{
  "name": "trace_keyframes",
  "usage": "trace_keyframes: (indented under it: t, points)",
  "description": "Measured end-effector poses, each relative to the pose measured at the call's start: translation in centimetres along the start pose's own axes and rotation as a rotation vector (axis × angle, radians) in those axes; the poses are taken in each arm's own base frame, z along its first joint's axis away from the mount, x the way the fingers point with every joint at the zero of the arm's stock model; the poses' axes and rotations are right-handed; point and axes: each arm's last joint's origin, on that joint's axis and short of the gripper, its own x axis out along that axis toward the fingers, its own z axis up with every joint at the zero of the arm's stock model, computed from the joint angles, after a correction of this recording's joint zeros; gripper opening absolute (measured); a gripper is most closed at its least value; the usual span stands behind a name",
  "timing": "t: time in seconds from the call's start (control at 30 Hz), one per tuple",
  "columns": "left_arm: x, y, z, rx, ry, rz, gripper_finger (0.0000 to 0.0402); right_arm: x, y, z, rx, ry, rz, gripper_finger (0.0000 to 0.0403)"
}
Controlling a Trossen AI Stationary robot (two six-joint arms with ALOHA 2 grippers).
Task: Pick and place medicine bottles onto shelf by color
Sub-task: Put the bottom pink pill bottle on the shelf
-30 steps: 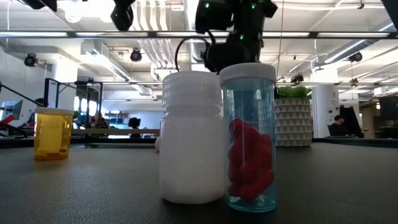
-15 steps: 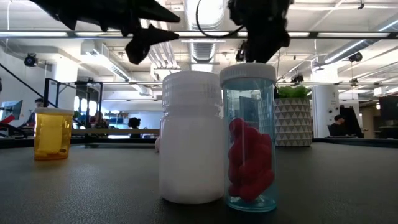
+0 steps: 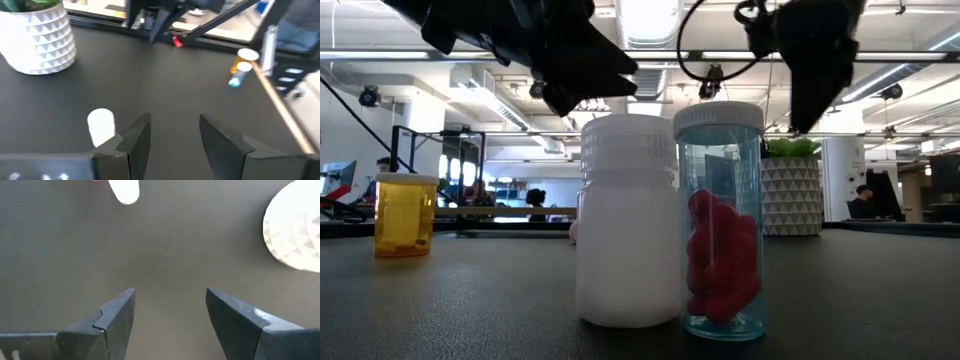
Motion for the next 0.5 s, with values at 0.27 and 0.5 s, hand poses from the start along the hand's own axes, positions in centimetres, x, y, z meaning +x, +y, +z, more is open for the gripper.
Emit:
trace_keyframes:
  t: [0.27,0.5]
  points:
    - [1.4,-1.1,-1.9,-0.001,0.052,0.071,0.0153,0.5,-0.9,-2.4,0.024,0.018,-0.009,0.0236]
    - [1.5,-0.8,-3.9,-0.041,0.181,0.216,0.0153,0.9,-1.7,-3.3,0.044,0.026,-0.017,0.0238]
